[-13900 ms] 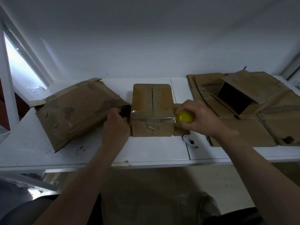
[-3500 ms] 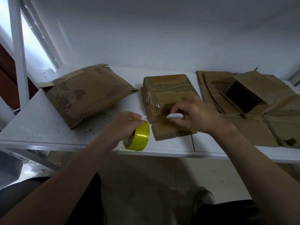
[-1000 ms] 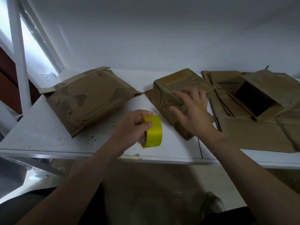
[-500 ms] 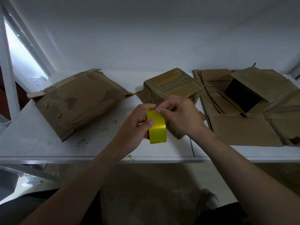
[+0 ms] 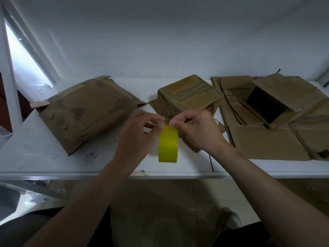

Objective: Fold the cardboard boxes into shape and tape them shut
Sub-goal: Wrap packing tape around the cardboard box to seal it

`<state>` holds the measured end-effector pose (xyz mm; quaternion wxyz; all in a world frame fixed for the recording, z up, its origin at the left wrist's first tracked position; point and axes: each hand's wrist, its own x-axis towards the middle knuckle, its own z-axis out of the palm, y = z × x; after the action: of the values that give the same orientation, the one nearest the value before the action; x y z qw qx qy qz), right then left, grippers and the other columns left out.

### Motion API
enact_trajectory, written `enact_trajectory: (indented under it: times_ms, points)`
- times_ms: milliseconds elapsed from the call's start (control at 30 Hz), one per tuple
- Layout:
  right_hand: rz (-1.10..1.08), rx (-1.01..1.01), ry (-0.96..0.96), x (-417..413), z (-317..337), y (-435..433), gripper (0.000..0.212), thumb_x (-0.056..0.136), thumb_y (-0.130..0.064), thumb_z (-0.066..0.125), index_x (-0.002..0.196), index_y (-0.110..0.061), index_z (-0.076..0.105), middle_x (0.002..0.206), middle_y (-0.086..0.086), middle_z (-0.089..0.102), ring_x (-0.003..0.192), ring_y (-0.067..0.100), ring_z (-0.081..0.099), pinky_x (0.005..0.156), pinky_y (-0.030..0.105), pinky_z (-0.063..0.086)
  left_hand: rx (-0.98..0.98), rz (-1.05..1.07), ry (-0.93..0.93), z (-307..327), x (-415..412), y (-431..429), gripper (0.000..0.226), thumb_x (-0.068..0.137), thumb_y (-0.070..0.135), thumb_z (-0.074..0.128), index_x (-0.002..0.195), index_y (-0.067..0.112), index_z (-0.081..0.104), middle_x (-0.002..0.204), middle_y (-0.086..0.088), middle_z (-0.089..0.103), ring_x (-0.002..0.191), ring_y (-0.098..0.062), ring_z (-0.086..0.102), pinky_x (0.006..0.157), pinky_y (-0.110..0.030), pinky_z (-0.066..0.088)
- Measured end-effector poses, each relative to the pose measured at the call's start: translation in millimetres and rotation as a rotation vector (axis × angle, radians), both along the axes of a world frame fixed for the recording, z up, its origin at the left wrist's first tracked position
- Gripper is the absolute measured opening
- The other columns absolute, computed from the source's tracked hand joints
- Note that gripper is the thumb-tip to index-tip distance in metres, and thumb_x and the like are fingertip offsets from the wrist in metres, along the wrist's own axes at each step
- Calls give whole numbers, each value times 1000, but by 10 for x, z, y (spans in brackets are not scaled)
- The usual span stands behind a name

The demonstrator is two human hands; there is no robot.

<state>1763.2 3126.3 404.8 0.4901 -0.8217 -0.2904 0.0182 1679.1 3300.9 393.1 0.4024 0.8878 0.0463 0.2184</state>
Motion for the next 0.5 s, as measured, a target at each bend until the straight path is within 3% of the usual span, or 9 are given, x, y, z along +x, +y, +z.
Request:
enact_trajectory:
  times_ms: [167, 267, 333, 400, 467, 500]
  points:
    - [36, -1, 13, 5, -18, -3, 4, 89, -22, 77, 86, -25, 79, 79, -11, 73, 76, 3, 67, 65, 14, 50, -1, -20, 1, 23, 9, 12, 8, 91, 27, 72, 97, 25, 77, 95, 18, 61, 89, -1, 62, 70, -22, 54]
    - [65, -53, -67, -13, -18, -9, 6, 90, -23, 75, 91, -20, 80, 85, -11, 74, 80, 3, 67, 71, 25, 54, 42, -30, -2, 25, 11, 4, 5, 90, 23, 74, 86, 21, 73, 90, 12, 63, 86, -6, 62, 73, -32, 57]
    - [65, -87, -126, -2, -20, -16, 8, 92, -22, 74, 96, -20, 80, 89, -9, 75, 82, 6, 68, 75, 36, 56, 88, -40, -29, 14, 16, 0, 8, 90, 19, 73, 84, 15, 71, 89, 7, 62, 85, -8, 60, 75, -29, 54]
    - [101, -83, -84, 24, -20, -12, 24, 93, -17, 71, 117, -20, 74, 93, -7, 77, 84, 12, 70, 78, 40, 57, 77, -60, -58, 18, 4, -7, 10, 90, 14, 72, 82, 13, 67, 88, 5, 58, 84, -6, 59, 73, -16, 49]
    - [134, -67, 61, 48, -9, -25, 64, 93, -14, 71, 150, -26, 45, 89, -8, 77, 81, 13, 72, 78, 31, 59, 30, -95, -44, 2, -19, -37, 13, 91, 10, 70, 80, 15, 65, 88, 7, 58, 84, -5, 59, 71, -10, 45]
    - [125, -63, 95, 54, -12, -33, 79, 91, -14, 73, 156, -31, 31, 86, -8, 76, 78, 10, 72, 76, 25, 57, 7, -103, -28, -18, -34, -64, 13, 91, 10, 70, 80, 16, 65, 88, 8, 59, 85, -5, 60, 70, -10, 45]
